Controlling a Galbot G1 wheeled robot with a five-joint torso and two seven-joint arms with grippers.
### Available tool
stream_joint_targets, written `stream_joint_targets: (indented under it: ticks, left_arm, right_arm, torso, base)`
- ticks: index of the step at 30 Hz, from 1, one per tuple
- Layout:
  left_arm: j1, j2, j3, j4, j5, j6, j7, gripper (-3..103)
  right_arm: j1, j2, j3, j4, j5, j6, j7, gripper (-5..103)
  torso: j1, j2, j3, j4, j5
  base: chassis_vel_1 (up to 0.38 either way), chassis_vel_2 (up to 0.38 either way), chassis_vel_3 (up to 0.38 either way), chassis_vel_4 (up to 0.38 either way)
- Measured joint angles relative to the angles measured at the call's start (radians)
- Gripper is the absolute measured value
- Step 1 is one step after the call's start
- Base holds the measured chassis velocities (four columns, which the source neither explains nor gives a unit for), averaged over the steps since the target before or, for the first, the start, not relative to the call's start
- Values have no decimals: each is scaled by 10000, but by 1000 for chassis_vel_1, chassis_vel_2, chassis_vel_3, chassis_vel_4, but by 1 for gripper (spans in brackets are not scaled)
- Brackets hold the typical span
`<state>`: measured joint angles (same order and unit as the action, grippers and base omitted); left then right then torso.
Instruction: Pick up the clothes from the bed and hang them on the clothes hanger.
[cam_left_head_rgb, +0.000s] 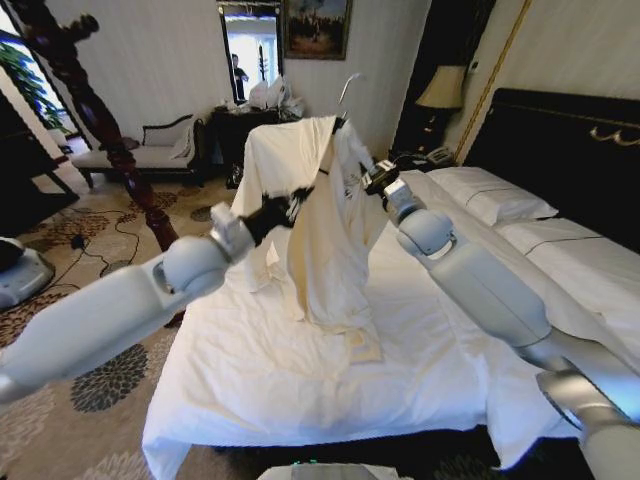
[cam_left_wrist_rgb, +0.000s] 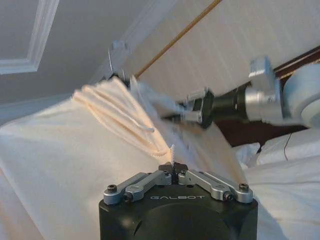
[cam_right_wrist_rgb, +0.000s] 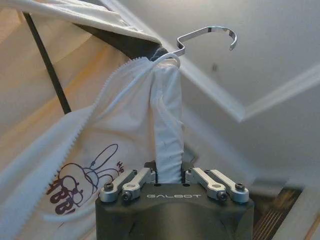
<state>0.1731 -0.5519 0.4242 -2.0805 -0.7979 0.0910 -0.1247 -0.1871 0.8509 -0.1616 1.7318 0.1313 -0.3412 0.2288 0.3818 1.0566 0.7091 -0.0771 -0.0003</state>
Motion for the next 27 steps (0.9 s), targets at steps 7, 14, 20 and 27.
stream_joint_targets:
  ticks: [7, 14, 20, 27]
  left_arm:
    - [26, -472, 46, 537, 304, -25, -197, 1]
    - [333, -604, 359, 408, 287, -153, -25, 6]
    - [474, -519, 525, 294, 324, -265, 157, 27]
    - [849, -238, 296, -74, 457, -296, 422, 48]
  right_arm:
    - [-255, 73, -29, 361, -2070, 865, 181, 19]
    - [-878, -6, -17, 534, -3352, 1821, 170, 19]
    - [-1121, 51, 33, 632, -3873, 2227, 135, 19]
    - [-1542, 149, 157, 319, -4109, 2505, 68, 19]
  torso:
    - [1, 0, 0, -7, 3]
    - [1, 0, 0, -7, 4]
    - [1, 0, 0, -3, 1]
    - [1, 0, 0, -9, 5]
  base:
    - [0, 0, 0, 0]
    - [0, 0, 0, 0]
    - [0, 0, 0, 0]
    - [0, 0, 0, 0]
